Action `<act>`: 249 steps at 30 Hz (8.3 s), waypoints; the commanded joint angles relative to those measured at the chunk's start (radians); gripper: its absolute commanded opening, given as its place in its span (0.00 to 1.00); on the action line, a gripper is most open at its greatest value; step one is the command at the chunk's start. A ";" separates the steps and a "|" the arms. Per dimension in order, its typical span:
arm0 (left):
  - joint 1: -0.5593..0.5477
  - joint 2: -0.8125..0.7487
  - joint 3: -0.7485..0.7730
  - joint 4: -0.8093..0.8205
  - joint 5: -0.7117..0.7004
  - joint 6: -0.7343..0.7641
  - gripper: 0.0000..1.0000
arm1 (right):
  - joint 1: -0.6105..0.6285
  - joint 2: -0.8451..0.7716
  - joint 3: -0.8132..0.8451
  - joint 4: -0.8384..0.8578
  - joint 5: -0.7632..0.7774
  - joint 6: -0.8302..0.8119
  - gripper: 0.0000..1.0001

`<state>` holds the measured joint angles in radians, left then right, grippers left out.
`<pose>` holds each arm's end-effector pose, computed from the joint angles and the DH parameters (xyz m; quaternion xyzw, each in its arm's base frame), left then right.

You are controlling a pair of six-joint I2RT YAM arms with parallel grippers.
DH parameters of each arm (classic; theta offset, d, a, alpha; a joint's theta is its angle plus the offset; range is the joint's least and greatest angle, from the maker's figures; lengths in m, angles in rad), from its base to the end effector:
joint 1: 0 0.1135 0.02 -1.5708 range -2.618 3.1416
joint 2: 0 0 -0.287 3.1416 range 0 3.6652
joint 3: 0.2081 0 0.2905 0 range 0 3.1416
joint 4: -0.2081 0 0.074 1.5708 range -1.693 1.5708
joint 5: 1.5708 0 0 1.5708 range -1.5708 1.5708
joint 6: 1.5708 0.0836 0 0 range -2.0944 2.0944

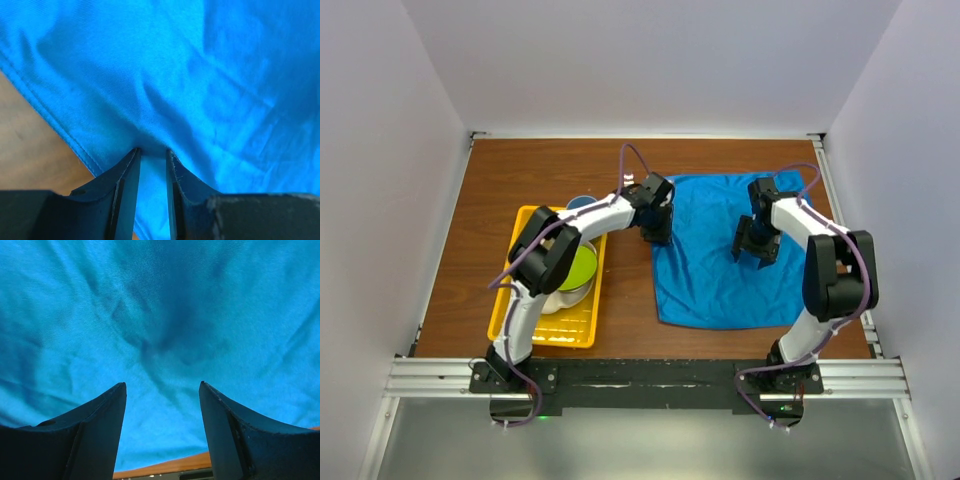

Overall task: Fold the napkin, place the utensils inside, and roll it up
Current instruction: Flatten the napkin out, then fold the napkin

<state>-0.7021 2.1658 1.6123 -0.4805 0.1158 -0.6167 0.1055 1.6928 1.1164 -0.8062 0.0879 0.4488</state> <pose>0.4019 -0.3526 0.1179 0.0564 0.9610 -0.2063 0.1751 0.3542 0.0301 0.1393 0.1740 0.9793 -0.0164 0.1023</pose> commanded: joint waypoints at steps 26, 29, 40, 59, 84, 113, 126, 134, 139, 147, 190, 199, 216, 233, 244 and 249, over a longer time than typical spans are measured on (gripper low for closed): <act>0.052 -0.964 -0.475 -0.092 0.191 0.052 0.48 | 0.621 -0.230 -0.049 0.027 0.022 -0.018 0.78; 0.053 -1.047 -0.491 -0.131 0.162 0.064 0.48 | 0.726 -0.115 0.012 0.027 0.116 -0.032 0.77; 0.055 -1.101 -0.428 -0.236 0.088 0.137 0.49 | 0.807 0.134 0.168 0.012 0.276 -0.076 0.64; 0.070 -0.991 -0.405 -0.218 0.117 0.147 0.49 | 0.455 0.126 0.256 0.001 0.086 -0.265 0.26; 0.096 -1.003 -0.456 -0.173 0.183 0.120 0.50 | 0.470 0.168 0.286 0.012 0.119 -0.160 0.63; 0.115 -1.020 -0.466 -0.201 0.154 0.117 0.53 | 0.658 0.012 0.201 -0.016 -0.310 -0.080 0.00; 0.112 -0.934 -0.594 -0.075 0.199 0.064 0.50 | 0.679 -0.100 0.019 0.128 -0.455 0.071 0.61; 0.023 -0.845 -0.578 0.055 0.176 0.048 0.48 | 0.338 -0.084 0.184 -0.082 -0.151 0.016 0.60; -0.054 -0.720 -0.497 0.028 0.119 0.054 0.48 | 0.115 0.014 0.276 -0.053 -0.004 -0.012 0.60; -0.100 -0.522 -0.373 0.007 0.056 0.084 0.43 | -0.064 0.310 0.581 -0.001 0.197 -0.038 0.51; -0.050 -0.602 -0.287 -0.047 0.098 0.060 0.49 | -0.065 0.329 0.809 -0.090 0.217 -0.130 0.73; 0.093 -0.998 -0.463 -0.144 0.159 0.078 0.54 | 0.400 -0.135 0.275 -0.079 0.087 -0.154 0.94; 0.128 -1.189 -0.247 -0.369 -0.051 0.123 0.56 | 1.178 0.097 0.236 -0.126 0.303 0.157 0.94; 0.128 -1.213 -0.236 -0.412 -0.056 0.097 0.57 | 1.206 0.189 0.189 0.007 0.398 0.134 0.53; 0.128 -1.195 -0.238 -0.402 -0.045 0.090 0.57 | 1.206 0.220 0.197 0.018 0.455 0.082 0.42; 0.128 -1.186 -0.242 -0.395 -0.044 0.090 0.57 | 1.208 0.242 0.207 0.021 0.472 0.073 0.31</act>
<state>-0.5804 0.9733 1.3445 -0.9009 0.0666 -0.5148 1.3087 1.9266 1.3067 -0.8013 0.5076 0.5346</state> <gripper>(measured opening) 0.564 0.378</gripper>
